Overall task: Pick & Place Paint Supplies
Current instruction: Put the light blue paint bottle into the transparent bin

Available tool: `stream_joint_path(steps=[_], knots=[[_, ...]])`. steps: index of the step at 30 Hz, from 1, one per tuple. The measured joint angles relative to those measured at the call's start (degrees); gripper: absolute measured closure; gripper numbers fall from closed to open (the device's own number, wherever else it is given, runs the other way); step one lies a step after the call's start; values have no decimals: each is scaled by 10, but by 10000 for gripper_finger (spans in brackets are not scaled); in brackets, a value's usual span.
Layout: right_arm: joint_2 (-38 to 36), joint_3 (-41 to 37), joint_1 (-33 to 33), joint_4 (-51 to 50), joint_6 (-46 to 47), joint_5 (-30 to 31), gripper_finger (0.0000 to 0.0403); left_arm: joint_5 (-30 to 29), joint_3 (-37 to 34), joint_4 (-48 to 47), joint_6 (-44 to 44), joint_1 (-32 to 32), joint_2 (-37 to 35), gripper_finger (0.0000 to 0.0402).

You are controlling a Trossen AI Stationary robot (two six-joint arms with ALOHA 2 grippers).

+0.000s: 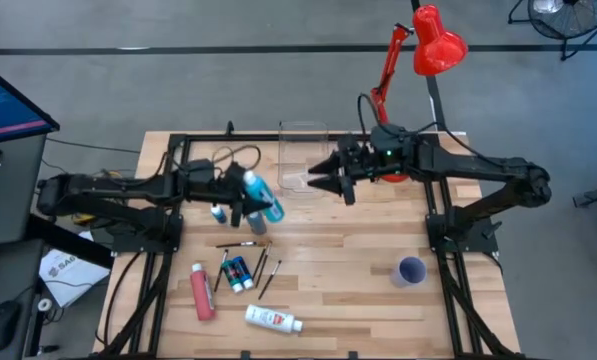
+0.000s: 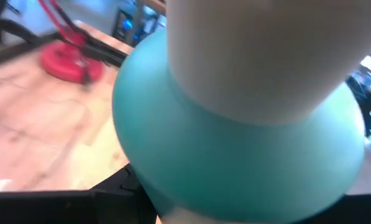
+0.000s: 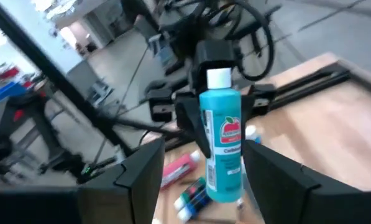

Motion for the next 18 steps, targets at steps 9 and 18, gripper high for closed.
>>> stream_joint_path(steps=[9, 18], knots=[[133, 182, 49, -123, -35, 13, 232, -9, 0, 5, 0, -33, 36, 229], [271, 349, 52, -249, -54, 15, 240, -10, 0, 3, 1, -34, 35, 229]])
